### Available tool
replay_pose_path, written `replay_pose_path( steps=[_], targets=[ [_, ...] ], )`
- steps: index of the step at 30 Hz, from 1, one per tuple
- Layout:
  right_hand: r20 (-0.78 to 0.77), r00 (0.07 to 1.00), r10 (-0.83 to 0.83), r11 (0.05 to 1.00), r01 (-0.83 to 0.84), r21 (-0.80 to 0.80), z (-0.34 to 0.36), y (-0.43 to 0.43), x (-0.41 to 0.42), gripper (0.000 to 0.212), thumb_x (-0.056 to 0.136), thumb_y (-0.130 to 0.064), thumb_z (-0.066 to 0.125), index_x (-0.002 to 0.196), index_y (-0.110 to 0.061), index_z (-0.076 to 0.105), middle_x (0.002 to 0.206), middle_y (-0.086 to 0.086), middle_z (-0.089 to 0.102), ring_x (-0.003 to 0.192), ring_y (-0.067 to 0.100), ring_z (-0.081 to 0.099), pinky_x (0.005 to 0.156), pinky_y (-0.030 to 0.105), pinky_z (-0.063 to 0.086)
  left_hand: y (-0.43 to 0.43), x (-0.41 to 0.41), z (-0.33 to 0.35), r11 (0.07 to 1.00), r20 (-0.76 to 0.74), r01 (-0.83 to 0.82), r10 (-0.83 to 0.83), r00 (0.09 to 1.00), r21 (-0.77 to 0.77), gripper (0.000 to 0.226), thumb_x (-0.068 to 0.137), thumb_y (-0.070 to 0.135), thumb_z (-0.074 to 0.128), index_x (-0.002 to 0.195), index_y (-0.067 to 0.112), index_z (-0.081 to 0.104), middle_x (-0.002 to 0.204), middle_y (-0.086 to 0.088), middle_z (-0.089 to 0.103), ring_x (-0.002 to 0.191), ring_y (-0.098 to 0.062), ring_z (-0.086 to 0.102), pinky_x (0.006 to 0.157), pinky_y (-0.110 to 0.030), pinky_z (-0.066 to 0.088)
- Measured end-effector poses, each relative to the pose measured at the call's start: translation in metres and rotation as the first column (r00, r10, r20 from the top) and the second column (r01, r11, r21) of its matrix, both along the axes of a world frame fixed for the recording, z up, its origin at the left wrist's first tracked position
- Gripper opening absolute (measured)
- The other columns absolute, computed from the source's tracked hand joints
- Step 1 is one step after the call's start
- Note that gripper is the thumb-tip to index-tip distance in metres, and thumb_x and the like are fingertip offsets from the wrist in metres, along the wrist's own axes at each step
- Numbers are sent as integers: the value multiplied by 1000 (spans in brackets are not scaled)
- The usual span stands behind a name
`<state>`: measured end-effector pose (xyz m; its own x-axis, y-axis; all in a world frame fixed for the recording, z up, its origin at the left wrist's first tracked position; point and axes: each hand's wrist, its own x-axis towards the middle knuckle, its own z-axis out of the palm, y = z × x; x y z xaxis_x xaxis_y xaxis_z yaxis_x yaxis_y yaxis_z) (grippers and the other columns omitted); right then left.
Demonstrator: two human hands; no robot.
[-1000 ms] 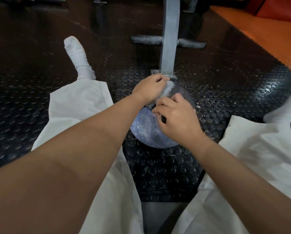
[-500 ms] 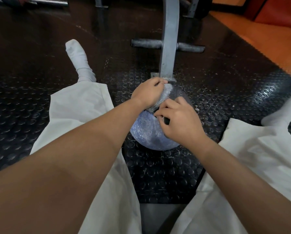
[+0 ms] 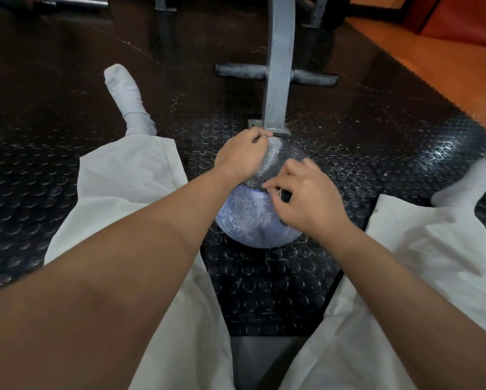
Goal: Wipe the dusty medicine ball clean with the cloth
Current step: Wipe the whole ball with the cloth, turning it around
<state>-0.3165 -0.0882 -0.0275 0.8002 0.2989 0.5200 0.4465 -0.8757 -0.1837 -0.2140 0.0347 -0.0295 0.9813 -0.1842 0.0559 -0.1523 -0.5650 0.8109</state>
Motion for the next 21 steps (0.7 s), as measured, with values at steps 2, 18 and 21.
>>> replay_pose_path(
  steps=[2,18,21],
  targets=[
    [-47,994,-97,991,101,85,8,-6,15,14,86,-16,64,93,-18,77,80,-3,55,79,19,44,64,33,45,-1,1,-1,1000,1,-13,13,1000,-4,34,99,30,35,121,34,60,125,3,62,102,-21,60,73,-30,36],
    [-149,974,-171,978,187,96,19,-8,40,18,87,-15,57,91,-18,74,98,-6,63,93,24,49,82,30,42,-1,0,-2,1000,24,-1,1,1000,11,35,100,28,34,123,33,59,135,5,53,116,-18,52,96,-38,42],
    [-133,974,-185,966,205,158,14,-3,38,18,88,-14,57,93,-19,74,100,-6,63,93,22,46,81,28,37,-2,3,0,1000,16,10,-10,1000,27,34,99,27,34,123,33,59,135,5,53,117,-19,52,95,-37,42]
  ],
)
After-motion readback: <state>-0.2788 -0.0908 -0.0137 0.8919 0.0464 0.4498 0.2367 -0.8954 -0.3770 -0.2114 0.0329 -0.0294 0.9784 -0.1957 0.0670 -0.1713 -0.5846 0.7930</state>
